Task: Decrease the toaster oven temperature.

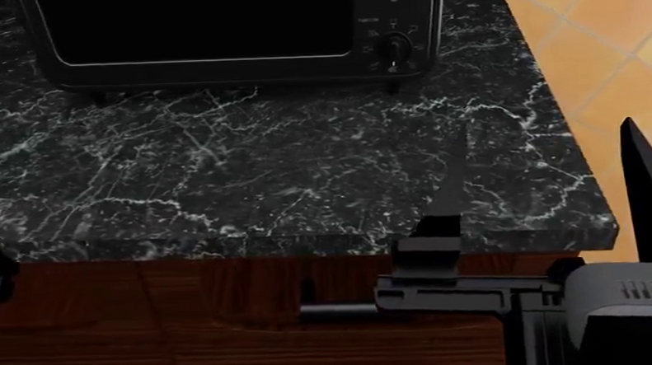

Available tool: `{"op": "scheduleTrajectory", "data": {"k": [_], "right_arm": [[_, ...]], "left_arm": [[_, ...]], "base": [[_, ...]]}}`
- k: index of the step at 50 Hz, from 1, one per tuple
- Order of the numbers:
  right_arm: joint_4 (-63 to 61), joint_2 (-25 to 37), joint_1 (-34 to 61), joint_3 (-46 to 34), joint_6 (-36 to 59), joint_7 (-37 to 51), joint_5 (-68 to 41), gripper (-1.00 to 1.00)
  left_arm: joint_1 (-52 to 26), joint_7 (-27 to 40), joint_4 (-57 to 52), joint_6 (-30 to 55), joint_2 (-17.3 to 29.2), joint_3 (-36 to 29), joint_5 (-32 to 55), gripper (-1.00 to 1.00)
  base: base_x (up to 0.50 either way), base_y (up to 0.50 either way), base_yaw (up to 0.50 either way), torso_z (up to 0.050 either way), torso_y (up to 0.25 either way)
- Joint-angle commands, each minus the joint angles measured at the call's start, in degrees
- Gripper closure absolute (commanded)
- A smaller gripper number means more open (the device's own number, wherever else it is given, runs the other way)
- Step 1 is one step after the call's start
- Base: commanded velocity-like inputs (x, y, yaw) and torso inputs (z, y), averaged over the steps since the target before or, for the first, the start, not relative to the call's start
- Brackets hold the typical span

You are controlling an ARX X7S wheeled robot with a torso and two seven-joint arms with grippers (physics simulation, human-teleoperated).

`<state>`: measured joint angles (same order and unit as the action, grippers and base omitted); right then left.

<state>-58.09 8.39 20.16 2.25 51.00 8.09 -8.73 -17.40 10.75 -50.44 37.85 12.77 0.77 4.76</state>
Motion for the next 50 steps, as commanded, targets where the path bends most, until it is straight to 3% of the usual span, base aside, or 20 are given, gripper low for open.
{"op": "scheduleTrajectory", "data": {"k": [1, 16, 29, 50], "right_arm": [[-0.6, 0.6, 0.0, -0.4, 0.5, 0.8, -1.0, -1.0], [-1.4, 1.4, -0.7, 0.3, 1.2, 3.2, -2.3, -1.0], [-1.5, 4.1, -1.1, 2.6, -0.2, 9.6, -12.2, -1.0], [-1.0, 7.7, -1.5, 2.3, -2.1, 13.9, -17.9, -1.0]], "left_arm": [[0.2, 0.4, -0.5, 0.1, 0.3, 0.2, 0.6, -1.0], [0.3, 0.8, -0.6, -0.2, 0.7, 0.3, 1.4, -1.0], [0.7, 1.4, -0.9, -0.3, 1.0, 0.9, 2.0, -1.0], [0.2, 2.4, -1.4, 0.4, 1.6, 0.5, 2.4, -1.0]], "base": [[0.0, 0.32, 0.0, 0.0, 0.0], [0.0, 0.27, 0.0, 0.0, 0.0], [0.0, 0.0, 0.0, 0.0, 0.0], [0.27, 0.0, 0.0, 0.0, 0.0]]}}
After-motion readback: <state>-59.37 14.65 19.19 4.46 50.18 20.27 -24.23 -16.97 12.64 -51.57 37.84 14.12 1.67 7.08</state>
